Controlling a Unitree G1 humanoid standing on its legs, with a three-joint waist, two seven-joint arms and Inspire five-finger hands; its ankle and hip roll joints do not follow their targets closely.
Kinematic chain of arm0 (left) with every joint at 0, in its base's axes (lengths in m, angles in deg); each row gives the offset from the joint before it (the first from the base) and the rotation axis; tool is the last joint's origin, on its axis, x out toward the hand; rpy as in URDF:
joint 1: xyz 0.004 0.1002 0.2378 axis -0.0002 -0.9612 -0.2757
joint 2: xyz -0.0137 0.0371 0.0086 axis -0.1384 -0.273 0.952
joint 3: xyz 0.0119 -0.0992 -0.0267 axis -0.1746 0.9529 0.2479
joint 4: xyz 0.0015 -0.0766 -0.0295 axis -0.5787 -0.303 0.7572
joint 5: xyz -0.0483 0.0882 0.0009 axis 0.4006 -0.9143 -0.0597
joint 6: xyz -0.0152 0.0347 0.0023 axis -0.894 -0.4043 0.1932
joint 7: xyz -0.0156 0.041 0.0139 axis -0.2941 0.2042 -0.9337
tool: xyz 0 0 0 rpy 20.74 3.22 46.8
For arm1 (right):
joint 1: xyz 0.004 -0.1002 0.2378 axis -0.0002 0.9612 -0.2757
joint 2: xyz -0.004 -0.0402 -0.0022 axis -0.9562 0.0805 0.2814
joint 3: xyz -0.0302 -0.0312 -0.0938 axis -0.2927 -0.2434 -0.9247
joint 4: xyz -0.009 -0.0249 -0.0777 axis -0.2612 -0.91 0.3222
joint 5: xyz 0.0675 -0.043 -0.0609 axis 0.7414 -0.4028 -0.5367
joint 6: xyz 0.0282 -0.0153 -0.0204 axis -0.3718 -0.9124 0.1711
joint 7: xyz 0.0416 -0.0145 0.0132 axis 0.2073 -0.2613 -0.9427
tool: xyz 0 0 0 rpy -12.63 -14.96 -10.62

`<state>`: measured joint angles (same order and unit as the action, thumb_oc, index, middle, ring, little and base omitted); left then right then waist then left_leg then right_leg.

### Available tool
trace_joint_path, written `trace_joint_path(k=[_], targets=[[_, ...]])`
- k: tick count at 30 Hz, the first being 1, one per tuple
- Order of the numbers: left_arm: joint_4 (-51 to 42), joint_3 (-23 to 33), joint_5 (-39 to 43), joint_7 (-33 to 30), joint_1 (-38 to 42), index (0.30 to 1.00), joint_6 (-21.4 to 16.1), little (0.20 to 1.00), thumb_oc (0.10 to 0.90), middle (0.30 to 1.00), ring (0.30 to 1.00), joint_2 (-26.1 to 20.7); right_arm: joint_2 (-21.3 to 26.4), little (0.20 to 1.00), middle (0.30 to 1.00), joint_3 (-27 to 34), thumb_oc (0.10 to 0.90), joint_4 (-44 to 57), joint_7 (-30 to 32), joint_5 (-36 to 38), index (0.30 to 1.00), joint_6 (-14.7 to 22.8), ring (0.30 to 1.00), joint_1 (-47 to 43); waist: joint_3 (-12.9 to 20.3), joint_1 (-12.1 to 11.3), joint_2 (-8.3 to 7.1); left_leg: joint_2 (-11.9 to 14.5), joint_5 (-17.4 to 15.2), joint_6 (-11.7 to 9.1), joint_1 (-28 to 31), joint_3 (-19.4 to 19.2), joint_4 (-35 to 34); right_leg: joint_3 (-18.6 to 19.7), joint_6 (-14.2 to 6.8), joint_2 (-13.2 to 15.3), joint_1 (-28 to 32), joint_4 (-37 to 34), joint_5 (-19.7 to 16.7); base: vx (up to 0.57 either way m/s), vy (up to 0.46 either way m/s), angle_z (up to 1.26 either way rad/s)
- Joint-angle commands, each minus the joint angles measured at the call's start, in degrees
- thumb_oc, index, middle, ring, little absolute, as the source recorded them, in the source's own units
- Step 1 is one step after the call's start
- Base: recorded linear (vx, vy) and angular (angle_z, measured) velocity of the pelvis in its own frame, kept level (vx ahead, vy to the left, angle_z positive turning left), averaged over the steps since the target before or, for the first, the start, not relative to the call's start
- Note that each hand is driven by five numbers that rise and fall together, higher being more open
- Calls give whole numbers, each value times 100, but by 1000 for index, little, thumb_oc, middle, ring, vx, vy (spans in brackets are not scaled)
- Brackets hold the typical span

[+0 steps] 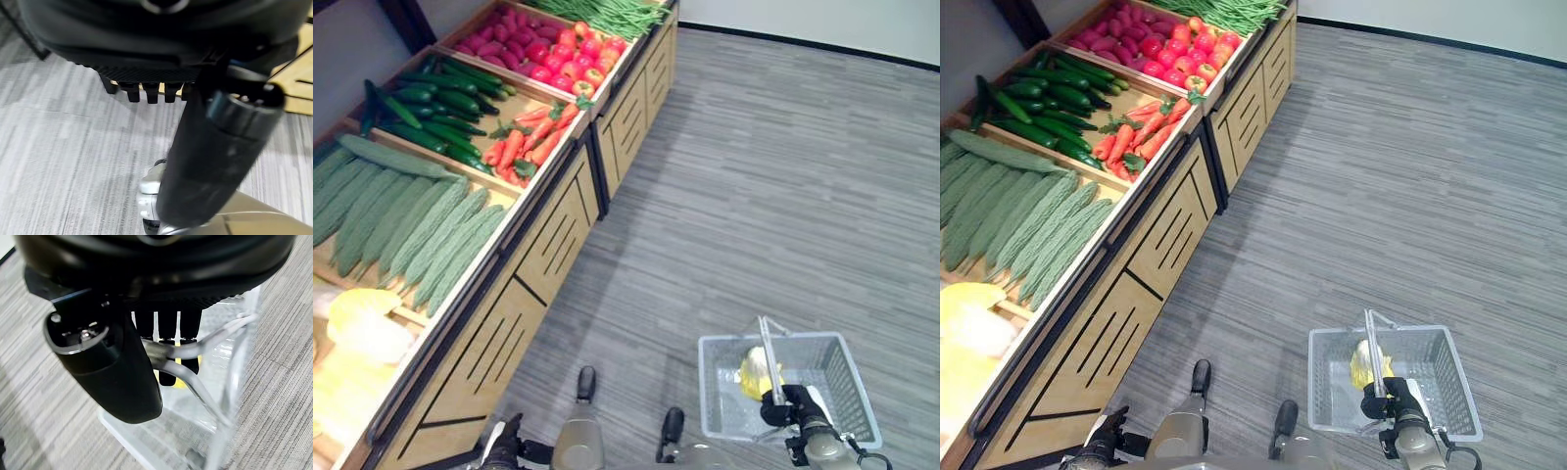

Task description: Get the vegetables into the basket

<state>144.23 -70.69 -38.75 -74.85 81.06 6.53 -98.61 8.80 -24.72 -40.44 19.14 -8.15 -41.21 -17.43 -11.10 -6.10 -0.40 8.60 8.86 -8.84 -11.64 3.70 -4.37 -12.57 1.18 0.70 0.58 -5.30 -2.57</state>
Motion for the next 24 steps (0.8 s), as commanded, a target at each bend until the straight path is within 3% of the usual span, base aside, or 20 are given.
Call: trace_joint_path(k=[1,5,8,11,12,14,16,18,19,20,21,24], targets=[[-29,-55,-220,-54,30,1000,-122,1000,900,1000,1000,-167,252,300,300,221,400,557,77,-66,300,377,300,-39,200,-35,-143,-207,-20,294,-16,-205,402,314,-930,813,219,738,495,202,224,-69],[-14,-106,-297,3,12,1000,-121,1000,900,1000,1000,-204,175,300,300,231,400,569,33,-62,300,358,300,-69,242,-69,-267,-375,-287,482,-42,-408,670,472,-1062,1038,172,876,441,132,197,-25],[-33,-89,-226,2,66,1000,-117,1000,900,1000,1000,-236,23,300,300,125,400,621,49,-106,300,310,300,-287,230,-134,-373,-663,-643,737,-38,-559,970,561,-1251,1313,-57,1257,-29,173,319,-15],[-65,-85,-244,11,64,1000,-109,1000,900,1000,1000,-280,7,300,300,88,400,635,35,-100,300,317,300,-370,205,-165,-338,-724,-726,858,48,-583,960,573,-1254,1312,-299,1917,-168,82,180,-27],[-112,-73,-234,14,47,1000,-96,1000,900,1000,1000,-346,3,300,300,20,400,749,23,-77,300,337,300,-463,119,-136,-247,-800,-826,968,172,-576,991,598,-1213,1232,-616,2656,-349,59,134,-5],[-29,-33,-226,-15,69,1000,-78,1000,900,1000,1000,-384,-16,300,300,-25,400,869,41,-93,300,342,300,-523,25,-77,-182,-831,-892,998,388,-544,949,466,-1140,1216,-974,2732,-393,124,130,7],[-5,-15,-221,-25,69,1000,-73,1000,900,1000,1000,-384,-13,300,300,-27,400,874,46,-93,300,344,300,-544,-17,-43,-172,-857,-930,993,509,-517,925,381,-1107,1242,-1013,2613,-387,149,19,11],[181,65,-209,-28,102,1000,-78,1000,900,1000,1000,-362,-27,300,300,-56,400,921,72,-105,300,354,300,-654,-58,44,-182,-817,-1068,854,801,-408,873,251,-1168,1472,-1162,1654,-525,292,-146,15],[181,65,-209,-28,102,1000,-78,1000,900,1000,1000,-362,-27,300,300,-56,400,921,72,-105,300,354,300,-654,-58,44,-182,-817,-1068,854,801,-408,873,251,-1168,1472,-1162,1654,-525,263,-187,10],[191,72,-220,-26,103,1000,-74,1000,900,1000,1000,-360,-34,300,300,-69,400,907,83,-99,300,357,300,-680,-79,65,-185,-778,-1118,799,892,-364,871,257,-1219,1522,-1136,1345,-631,374,-278,42],[249,110,-264,-11,80,1000,-85,1000,900,1000,1000,-334,-52,300,300,-113,400,1011,69,-173,300,321,300,-681,-70,139,-214,-652,-1264,636,1116,-214,927,507,-1388,1732,-1276,897,-1033,468,-365,48],[266,219,-154,-25,18,1000,-95,1000,900,1000,1000,-261,-53,300,300,-114,400,912,24,-207,300,323,300,-624,49,56,-238,-536,-1309,509,1241,-73,947,324,-1347,1607,-1082,835,-852,347,-329,76]])
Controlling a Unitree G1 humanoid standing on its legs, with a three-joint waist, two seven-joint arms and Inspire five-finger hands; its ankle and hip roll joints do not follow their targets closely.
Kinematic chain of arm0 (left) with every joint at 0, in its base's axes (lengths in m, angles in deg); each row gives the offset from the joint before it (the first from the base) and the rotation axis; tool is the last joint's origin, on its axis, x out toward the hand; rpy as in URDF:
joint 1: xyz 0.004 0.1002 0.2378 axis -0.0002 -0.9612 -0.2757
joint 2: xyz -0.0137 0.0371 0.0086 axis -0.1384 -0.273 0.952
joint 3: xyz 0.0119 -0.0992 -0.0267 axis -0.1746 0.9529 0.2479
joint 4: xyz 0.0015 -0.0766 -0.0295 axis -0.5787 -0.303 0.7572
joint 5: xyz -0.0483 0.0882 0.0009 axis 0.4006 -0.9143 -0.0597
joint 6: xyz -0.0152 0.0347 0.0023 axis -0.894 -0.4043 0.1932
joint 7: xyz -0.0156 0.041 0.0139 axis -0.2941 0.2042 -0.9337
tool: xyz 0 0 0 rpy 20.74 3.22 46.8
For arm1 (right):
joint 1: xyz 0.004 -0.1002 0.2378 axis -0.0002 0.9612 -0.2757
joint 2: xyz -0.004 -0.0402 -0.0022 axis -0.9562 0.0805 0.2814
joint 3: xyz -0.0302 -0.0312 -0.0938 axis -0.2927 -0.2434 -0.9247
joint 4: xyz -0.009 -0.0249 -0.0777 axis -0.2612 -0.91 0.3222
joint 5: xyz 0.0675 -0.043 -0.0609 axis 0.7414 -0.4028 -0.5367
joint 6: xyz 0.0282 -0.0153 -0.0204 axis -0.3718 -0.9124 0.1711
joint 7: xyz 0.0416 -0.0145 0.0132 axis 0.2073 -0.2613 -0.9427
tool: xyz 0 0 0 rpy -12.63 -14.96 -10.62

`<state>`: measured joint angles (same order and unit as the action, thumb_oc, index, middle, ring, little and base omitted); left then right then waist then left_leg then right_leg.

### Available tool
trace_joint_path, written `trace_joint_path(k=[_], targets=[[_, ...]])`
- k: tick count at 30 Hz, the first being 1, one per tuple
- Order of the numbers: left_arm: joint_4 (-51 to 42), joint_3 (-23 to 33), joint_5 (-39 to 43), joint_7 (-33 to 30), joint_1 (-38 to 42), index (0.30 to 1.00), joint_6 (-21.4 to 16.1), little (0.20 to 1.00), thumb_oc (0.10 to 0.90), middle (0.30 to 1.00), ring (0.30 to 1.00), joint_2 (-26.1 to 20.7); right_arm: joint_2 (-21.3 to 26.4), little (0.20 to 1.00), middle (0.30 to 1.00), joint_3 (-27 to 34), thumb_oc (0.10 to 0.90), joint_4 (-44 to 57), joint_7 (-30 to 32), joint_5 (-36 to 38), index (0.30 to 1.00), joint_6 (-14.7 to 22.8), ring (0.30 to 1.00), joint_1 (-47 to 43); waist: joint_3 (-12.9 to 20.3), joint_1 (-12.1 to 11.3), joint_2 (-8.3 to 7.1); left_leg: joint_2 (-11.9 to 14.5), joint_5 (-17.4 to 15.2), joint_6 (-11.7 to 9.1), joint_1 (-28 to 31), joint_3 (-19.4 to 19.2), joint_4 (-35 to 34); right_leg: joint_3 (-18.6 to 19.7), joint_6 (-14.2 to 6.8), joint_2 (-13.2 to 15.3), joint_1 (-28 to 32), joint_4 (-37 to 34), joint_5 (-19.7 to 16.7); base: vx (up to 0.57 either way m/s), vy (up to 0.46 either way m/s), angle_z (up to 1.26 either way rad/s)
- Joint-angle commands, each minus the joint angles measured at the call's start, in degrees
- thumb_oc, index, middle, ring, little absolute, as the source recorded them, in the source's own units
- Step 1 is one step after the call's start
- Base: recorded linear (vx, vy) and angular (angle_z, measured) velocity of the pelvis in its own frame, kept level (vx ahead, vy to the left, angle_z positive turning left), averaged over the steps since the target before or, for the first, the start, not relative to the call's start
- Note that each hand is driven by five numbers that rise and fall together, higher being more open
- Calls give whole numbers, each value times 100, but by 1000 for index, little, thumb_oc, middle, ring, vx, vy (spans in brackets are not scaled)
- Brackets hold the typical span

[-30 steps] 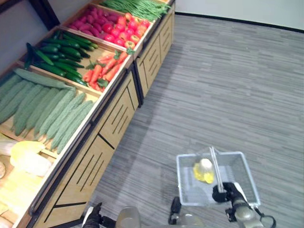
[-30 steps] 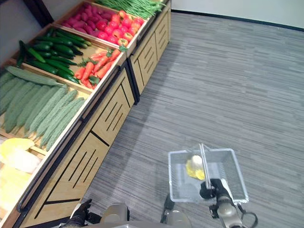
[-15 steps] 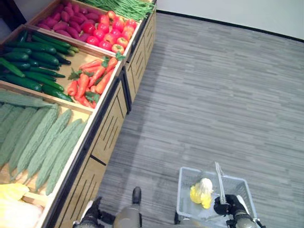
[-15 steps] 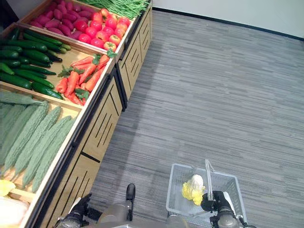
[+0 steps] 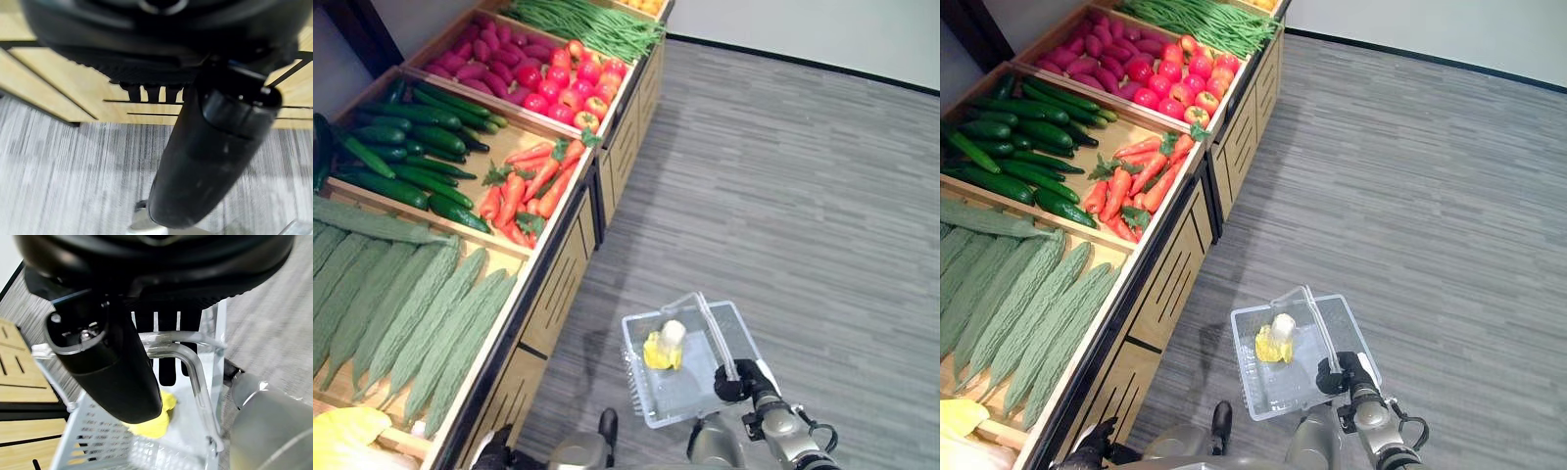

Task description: Get the vegetables into the basket

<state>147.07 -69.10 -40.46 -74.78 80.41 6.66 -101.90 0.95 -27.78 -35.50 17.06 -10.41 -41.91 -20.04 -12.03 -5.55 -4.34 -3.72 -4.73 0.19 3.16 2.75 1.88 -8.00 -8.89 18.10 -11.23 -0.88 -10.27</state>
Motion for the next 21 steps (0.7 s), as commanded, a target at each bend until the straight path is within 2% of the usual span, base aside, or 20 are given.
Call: trace_joint_path(k=[1,2,4,5,7,8,10,11,12,13,14,16,21], targets=[[78,175,152,-3,-4,1000,-63,1000,900,1000,1000,123,769,300,300,165,400,366,177,56,300,423,300,-300,257,-70,202,926,300,-557,-229,225,411,-348,-202,-378,241,469,149,397,-444,63],[77,176,152,-2,-6,1000,-63,1000,900,1000,1000,125,770,300,300,163,400,365,177,57,300,424,300,-299,258,-58,211,935,299,-562,-229,238,410,-363,-198,-385,250,468,153,379,-494,67],[63,266,376,-27,-67,1000,-33,1000,900,1000,1000,270,912,300,300,164,400,445,176,159,300,462,300,-212,248,-106,268,1174,799,-745,-430,415,978,-613,73,-654,455,540,534,307,-513,66],[2,400,825,-61,65,1000,9,1000,900,1000,1000,417,960,300,300,228,400,373,288,175,300,451,300,-133,140,-103,227,1305,1233,-778,-859,157,1739,-875,305,-730,749,565,787,257,-536,20],[-58,403,883,-119,104,1000,52,1000,900,1000,1000,437,983,300,300,299,400,305,346,196,300,403,300,-68,111,-69,247,1504,1389,-782,-1031,-278,1970,-1115,402,-828,1018,503,956,159,-340,61],[-57,382,835,-128,144,1000,81,1000,900,1000,1000,435,978,300,300,345,400,224,377,234,300,389,300,-62,130,-62,236,1512,1440,-781,-1171,-448,1885,-1209,399,-834,1116,423,975,124,-190,90],[-83,301,720,-125,162,1000,88,1000,900,1000,1000,431,987,300,300,401,400,180,396,269,300,359,300,-39,159,-77,240,1391,1306,-768,-1441,-690,1642,-1374,345,-839,1297,211,969,165,-103,83],[-122,210,556,-93,152,1000,93,1000,900,1000,1000,436,1004,300,300,401,400,229,379,239,300,351,300,6,250,-82,277,1294,1153,-673,-1648,-1124,997,-1515,283,-874,1408,34,988,236,-11,54],[-135,182,486,-111,134,1000,95,1000,900,1000,1000,437,1009,300,300,382,400,268,375,200,300,349,300,19,289,-113,292,1236,1198,-661,-1698,-1229,722,-1516,269,-904,1451,-19,1007,197,9,24],[-137,181,484,-112,128,1000,95,1000,900,1000,1000,436,1008,300,300,381,400,271,375,199,300,347,300,26,279,-125,284,1229,1195,-664,-1662,-1246,702,-1503,265,-895,1469,-19,1017,168,53,20],[-113,162,404,-136,121,1000,87,1000,900,1000,1000,446,997,300,300,353,400,235,381,148,300,349,300,4,319,-175,320,1178,1357,-660,-1684,-1289,282,-1484,232,-947,1526,-82,1034,178,63,10],[-100,136,366,-129,107,1000,54,1000,900,1000,1000,433,962,300,300,229,400,254,361,40,300,369,300,-71,372,-326,355,1113,1715,-742,-1844,-979,-69,-1352,204,-1053,1686,-84,1128,333,112,-47],[-28,104,155,-116,47,1000,77,1000,900,1000,1000,369,842,300,300,260,400,276,356,-46,300,362,300,-25,529,-317,236,993,1494,-533,-1646,-1056,-70,-1215,137,-932,1821,193,1315,225,121,-35]])
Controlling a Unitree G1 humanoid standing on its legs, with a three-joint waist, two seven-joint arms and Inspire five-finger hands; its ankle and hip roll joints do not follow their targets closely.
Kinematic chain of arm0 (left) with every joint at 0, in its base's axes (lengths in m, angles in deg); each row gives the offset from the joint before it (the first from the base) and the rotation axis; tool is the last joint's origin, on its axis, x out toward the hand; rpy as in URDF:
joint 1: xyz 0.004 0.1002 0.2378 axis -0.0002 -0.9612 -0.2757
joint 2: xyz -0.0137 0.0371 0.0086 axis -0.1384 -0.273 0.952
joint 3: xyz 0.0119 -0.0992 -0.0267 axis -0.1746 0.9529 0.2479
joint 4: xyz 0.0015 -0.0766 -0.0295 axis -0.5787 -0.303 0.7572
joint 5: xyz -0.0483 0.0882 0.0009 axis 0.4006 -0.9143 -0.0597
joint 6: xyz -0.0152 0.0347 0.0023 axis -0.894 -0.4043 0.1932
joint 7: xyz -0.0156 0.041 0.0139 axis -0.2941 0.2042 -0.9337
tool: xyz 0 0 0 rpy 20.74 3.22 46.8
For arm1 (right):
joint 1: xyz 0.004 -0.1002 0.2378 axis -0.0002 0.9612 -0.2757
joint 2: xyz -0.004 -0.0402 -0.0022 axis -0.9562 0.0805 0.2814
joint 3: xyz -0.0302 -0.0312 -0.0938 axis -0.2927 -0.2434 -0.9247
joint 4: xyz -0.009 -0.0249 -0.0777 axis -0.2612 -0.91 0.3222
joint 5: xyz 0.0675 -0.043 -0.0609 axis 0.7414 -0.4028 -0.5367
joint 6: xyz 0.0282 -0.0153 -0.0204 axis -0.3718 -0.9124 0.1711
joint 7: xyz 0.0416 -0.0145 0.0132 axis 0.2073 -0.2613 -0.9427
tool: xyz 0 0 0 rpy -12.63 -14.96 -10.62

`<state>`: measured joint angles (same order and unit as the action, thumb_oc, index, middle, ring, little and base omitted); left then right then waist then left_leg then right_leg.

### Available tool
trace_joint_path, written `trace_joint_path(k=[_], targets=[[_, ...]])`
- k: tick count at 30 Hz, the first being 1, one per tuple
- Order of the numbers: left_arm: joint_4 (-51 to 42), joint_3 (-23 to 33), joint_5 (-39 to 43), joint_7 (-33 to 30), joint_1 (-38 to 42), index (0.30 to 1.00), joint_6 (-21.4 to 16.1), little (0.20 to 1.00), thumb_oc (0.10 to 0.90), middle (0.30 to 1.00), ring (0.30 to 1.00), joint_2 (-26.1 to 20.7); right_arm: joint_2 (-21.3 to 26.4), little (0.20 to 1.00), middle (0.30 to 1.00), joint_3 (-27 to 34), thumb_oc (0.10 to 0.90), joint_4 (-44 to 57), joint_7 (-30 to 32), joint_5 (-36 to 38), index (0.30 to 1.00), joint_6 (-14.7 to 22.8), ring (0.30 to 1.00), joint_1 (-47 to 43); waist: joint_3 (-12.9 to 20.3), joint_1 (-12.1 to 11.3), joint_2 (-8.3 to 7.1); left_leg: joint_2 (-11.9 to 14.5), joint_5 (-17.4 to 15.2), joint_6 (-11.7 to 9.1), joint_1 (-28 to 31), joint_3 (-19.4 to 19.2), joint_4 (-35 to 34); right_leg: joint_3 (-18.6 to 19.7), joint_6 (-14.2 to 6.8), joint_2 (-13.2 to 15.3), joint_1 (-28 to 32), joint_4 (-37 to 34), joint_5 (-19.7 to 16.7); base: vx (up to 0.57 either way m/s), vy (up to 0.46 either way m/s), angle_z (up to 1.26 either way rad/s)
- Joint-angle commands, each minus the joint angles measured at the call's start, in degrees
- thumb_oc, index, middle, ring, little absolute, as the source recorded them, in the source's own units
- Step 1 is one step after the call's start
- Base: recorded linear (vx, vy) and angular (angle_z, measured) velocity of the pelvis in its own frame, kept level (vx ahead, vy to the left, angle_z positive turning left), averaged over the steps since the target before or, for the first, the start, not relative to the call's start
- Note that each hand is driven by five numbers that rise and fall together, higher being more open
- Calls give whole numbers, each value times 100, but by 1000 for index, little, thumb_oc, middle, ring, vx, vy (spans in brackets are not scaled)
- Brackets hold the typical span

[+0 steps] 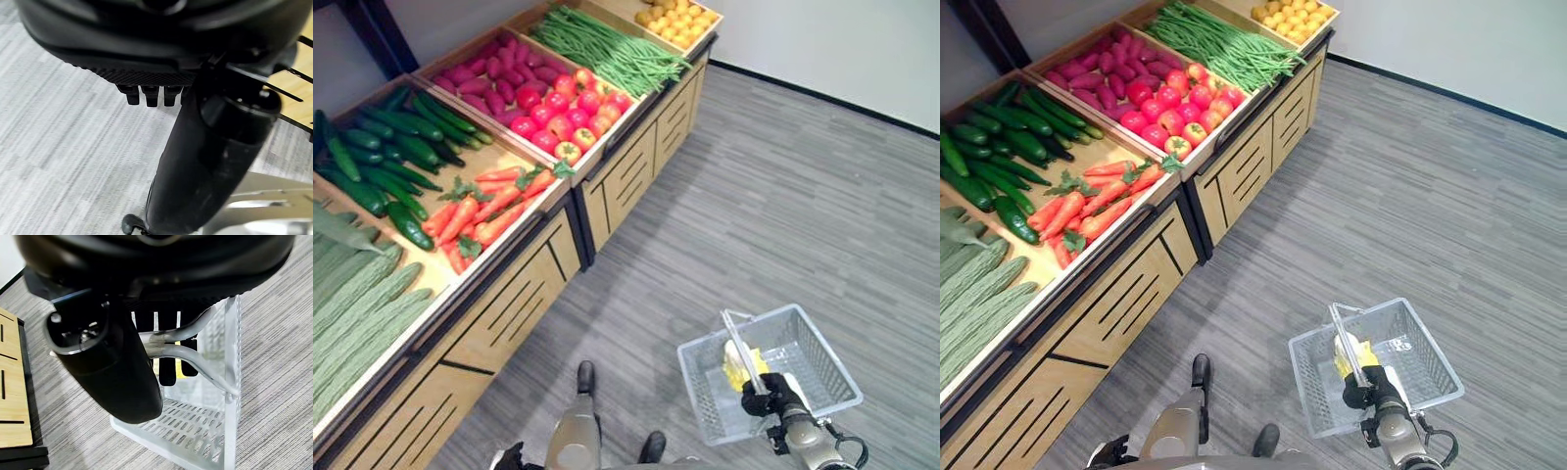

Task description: Get the vegetables into the basket

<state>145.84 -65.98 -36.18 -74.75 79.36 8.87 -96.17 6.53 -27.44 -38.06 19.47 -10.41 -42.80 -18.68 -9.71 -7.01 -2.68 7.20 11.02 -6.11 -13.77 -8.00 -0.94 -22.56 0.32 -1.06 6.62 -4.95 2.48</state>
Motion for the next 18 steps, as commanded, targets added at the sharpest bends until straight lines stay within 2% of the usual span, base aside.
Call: trace_joint_path(k=[1,3,5,8,13,18], targets=[[92,-223,-290,-115,157,1000,-146,1000,900,1000,1000,-220,246,300,300,234,400,504,108,-17,300,446,300,-154,324,-174,39,-126,-137,129,44,1,275,267,-794,1029,35,650,42,157,134,-11],[104,-259,-331,-103,221,1000,-152,1000,900,1000,1000,-296,143,300,300,190,400,532,47,-17,300,443,300,-116,383,-199,-83,-222,-339,244,53,-41,410,337,-863,1164,-1,778,31,193,170,-4],[91,-259,-316,-101,242,1000,-157,1000,900,1000,1000,-320,120,300,300,169,400,538,39,-34,300,430,300,-120,380,-208,-126,-267,-414,282,46,-40,469,360,-891,1209,-19,826,-5,80,81,7],[97,-301,-377,-166,312,1000,-149,1000,900,1000,1000,-392,39,300,300,126,400,409,60,-2,300,413,300,-256,390,-238,-231,-412,-547,403,87,-49,489,448,-1014,1329,-101,943,-314,90,110,13],[110,-319,-449,-168,279,1000,-148,1000,900,1000,1000,-443,12,300,300,104,400,454,58,9,300,414,300,-321,411,-250,-288,-529,-663,508,218,-69,412,549,-1112,1432,-173,1105,-580,97,97,-7],[164,-253,-385,-123,236,1000,-154,1000,900,1000,1000,-464,-46,300,300,55,400,428,14,10,300,414,300,-363,405,-262,-327,-710,-828,644,373,-19,475,693,-1211,1516,-245,1410,-1083,102,74,2]])
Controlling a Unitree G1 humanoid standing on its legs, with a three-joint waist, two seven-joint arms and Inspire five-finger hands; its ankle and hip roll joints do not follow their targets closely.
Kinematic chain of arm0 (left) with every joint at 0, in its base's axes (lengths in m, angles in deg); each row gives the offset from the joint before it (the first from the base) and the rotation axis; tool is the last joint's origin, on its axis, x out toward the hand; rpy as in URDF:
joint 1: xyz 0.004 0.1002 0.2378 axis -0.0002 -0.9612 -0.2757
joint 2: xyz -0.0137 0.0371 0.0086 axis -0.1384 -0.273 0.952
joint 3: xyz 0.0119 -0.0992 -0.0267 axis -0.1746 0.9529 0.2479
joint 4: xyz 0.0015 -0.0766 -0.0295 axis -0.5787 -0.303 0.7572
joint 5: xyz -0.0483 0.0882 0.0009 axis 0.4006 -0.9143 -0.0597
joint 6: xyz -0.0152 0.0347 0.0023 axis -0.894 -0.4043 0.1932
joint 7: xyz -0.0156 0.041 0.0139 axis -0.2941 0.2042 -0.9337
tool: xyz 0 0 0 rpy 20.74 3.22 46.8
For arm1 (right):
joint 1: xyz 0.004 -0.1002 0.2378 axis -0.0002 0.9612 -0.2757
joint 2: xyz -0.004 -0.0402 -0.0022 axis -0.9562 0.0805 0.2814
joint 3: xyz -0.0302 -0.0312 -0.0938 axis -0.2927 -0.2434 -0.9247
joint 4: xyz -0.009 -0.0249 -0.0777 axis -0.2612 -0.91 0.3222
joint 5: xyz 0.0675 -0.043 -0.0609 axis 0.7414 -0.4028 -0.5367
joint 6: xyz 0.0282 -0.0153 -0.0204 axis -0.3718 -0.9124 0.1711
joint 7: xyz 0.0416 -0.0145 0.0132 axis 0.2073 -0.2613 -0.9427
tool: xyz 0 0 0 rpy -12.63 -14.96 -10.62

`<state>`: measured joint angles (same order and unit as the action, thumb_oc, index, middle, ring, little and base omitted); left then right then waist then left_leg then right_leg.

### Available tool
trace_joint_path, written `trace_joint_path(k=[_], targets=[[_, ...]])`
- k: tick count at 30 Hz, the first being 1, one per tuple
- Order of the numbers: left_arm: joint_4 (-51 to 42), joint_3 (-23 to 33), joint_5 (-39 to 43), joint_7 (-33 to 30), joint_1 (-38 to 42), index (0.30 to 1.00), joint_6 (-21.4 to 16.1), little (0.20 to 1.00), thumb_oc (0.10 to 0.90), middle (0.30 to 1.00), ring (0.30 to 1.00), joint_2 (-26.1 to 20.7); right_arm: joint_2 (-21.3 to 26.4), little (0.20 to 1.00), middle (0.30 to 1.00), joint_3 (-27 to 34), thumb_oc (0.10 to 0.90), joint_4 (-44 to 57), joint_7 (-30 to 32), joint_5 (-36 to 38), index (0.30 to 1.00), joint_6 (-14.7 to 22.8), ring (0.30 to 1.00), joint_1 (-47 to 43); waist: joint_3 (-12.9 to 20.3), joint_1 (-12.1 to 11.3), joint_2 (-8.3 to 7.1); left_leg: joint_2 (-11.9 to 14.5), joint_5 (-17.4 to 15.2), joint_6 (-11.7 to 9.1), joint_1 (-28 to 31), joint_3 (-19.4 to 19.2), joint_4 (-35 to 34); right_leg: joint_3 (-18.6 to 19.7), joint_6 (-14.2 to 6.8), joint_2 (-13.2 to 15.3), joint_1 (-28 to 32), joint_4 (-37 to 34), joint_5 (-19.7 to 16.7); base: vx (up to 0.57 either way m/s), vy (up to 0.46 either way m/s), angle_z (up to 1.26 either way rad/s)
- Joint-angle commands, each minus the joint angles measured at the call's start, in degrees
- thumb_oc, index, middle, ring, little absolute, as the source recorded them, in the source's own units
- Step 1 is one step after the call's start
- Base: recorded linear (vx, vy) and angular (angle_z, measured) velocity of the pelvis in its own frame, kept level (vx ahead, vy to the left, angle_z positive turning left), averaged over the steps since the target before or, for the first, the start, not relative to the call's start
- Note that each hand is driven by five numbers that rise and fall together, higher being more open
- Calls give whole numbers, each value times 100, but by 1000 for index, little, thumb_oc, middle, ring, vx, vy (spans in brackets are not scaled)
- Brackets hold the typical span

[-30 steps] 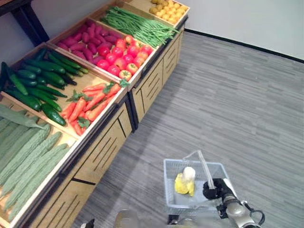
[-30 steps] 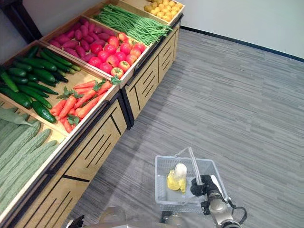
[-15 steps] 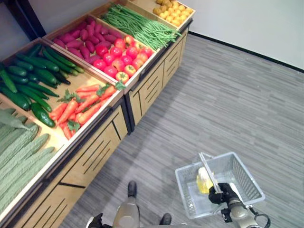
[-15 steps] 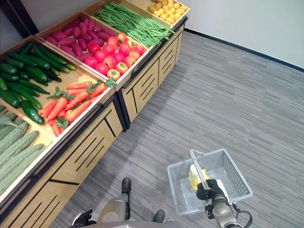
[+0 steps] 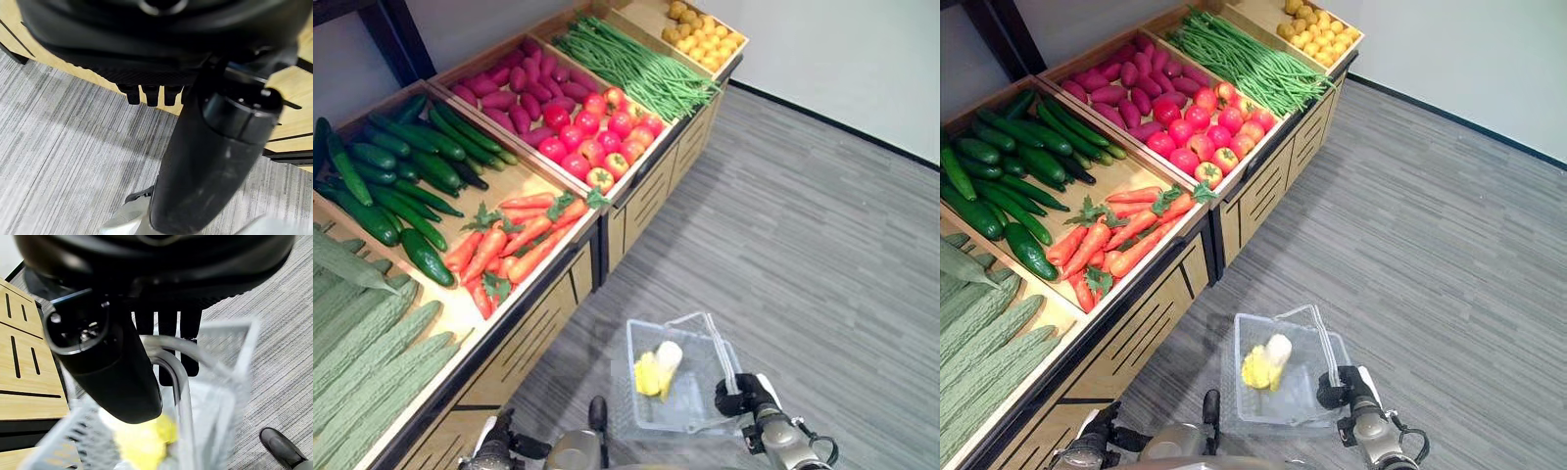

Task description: Get the vegetables into the basket

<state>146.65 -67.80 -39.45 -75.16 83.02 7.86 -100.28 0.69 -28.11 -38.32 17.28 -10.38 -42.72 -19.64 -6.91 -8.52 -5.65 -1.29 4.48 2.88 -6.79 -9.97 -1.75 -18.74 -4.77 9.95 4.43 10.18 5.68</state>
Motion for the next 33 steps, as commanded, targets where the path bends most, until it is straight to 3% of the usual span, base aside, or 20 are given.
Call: trace_joint_path(k=[1,6,9,10,13,14,15,18,20,24,25,28,31,33], targets=[[84,-70,-58,-82,-131,1000,-53,1000,900,1000,1000,-53,538,300,300,122,400,456,233,6,300,405,300,-266,124,-111,-31,138,-175,-255,-322,178,555,311,-704,416,-22,-105,-1405,62,25,1],[76,-109,-55,-45,-180,1000,-80,1000,900,1000,1000,-52,533,300,300,158,400,354,212,8,300,406,300,-262,169,-164,-77,-26,-266,-162,-204,251,487,305,-849,520,24,-53,-1837,75,64,11],[35,-119,-59,-24,-211,1000,-78,1000,900,1000,1000,-46,540,300,300,155,400,342,209,8,300,402,300,-301,145,-161,7,-52,-307,-77,-89,266,411,345,-863,598,-250,504,-2021,37,109,6],[32,-62,-18,-16,-224,1000,-68,1000,900,1000,1000,-74,519,300,300,111,400,377,182,-2,300,404,300,-327,77,-118,106,-36,-374,-29,55,301,399,391,-809,531,-481,926,-2028,79,172,1],[92,-25,12,-34,-176,1000,-47,1000,900,1000,1000,-105,502,300,300,77,400,373,171,13,300,419,300,-365,-25,-26,183,-16,-377,-18,201,388,361,527,-691,314,-875,1151,-1799,65,66,11],[124,0,30,-38,-165,1000,-44,1000,900,1000,1000,-123,505,300,300,62,400,403,164,17,300,429,300,-362,-65,23,234,13,-360,-27,271,444,331,543,-609,248,-1068,1080,-1634,163,-11,14],[178,30,29,-54,-154,1000,-39,1000,900,1000,1000,-130,509,300,300,63,400,498,182,24,300,428,300,-340,-136,86,257,55,-383,-75,405,524,302,393,-574,396,-1121,813,-1522,162,-65,11],[237,69,48,-77,-113,1000,-42,1000,900,1000,1000,-136,500,300,300,56,400,517,218,37,300,441,300,-382,-179,141,262,116,-452,-164,497,655,328,438,-599,544,-1183,270,-1557,150,-154,44],[230,148,157,-130,-59,1000,-59,1000,900,1000,1000,-127,493,300,300,27,400,580,257,33,300,450,300,-495,-234,191,198,158,-591,-315,570,851,470,802,-740,748,-1205,-514,-1893,204,-235,46],[261,159,184,-152,3,1000,-67,1000,900,1000,1000,-120,471,300,300,11,400,575,277,23,300,433,300,-591,-195,220,158,214,-720,-443,625,1136,548,1183,-872,947,-1332,-822,-2224,164,-195,50],[373,183,196,-147,36,1000,-73,1000,900,1000,1000,-150,452,300,300,12,400,588,238,20,300,424,300,-562,-172,264,106,269,-818,-546,674,1403,598,1538,-911,1018,-1362,-874,-2341,291,-335,88],[358,171,208,-143,7,1000,-68,1000,900,1000,1000,-166,476,300,300,61,400,556,166,25,300,404,300,-408,-103,290,69,329,-852,-638,688,1753,579,1729,-911,841,-1226,-727,-2012,200,-279,99],[346,233,276,-123,-102,1000,-59,1000,900,1000,1000,-172,551,300,300,20,400,542,60,-14,300,410,300,-365,-6,191,135,668,-746,-800,717,1967,462,1286,-789,616,-1137,-677,-1397,174,-394,86],[347,209,279,-128,-101,1000,-87,1000,900,1000,1000,-177,711,300,300,-39,400,531,49,0,300,486,300,-329,-51,158,232,971,-333,-1024,484,2220,571,917,-570,291,-1029,-647,-1113,115,-509,64]])
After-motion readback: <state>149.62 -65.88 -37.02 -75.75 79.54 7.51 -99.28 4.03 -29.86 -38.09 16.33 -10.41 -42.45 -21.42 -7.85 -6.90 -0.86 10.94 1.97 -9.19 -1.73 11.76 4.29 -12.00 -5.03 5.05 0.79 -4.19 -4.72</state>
